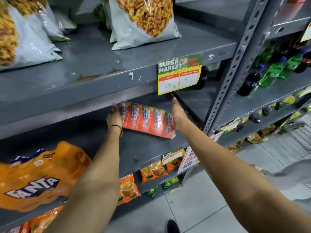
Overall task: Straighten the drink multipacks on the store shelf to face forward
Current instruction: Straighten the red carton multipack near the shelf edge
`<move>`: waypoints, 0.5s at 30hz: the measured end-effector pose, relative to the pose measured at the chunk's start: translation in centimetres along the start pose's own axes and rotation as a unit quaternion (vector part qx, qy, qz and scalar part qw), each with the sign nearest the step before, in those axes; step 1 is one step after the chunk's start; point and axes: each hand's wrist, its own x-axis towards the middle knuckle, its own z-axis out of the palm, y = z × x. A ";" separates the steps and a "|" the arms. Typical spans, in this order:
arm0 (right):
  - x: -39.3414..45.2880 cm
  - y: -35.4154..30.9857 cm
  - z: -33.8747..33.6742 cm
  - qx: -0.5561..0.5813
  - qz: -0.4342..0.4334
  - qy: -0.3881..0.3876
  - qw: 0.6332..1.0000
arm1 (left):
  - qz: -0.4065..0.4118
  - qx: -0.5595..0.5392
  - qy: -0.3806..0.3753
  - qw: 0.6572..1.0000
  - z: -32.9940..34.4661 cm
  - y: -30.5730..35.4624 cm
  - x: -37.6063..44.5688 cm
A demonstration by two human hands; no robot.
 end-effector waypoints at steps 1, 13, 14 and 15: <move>-0.6 -0.1 0.0 0.008 -0.033 0.020 0.999 | 0.020 -0.033 0.010 0.999 -0.2 -0.8 0.3; -2.0 1.7 0.0 0.109 -0.015 0.134 0.985 | -0.010 -0.050 0.036 0.998 -2.7 -3.8 0.0; -2.3 1.5 0.4 0.133 0.015 0.133 0.982 | -0.006 -0.044 0.004 0.999 -2.5 -3.2 0.2; -2.7 1.3 1.1 0.164 0.036 0.122 0.978 | -0.006 -0.041 -0.035 0.999 -2.3 -2.9 0.2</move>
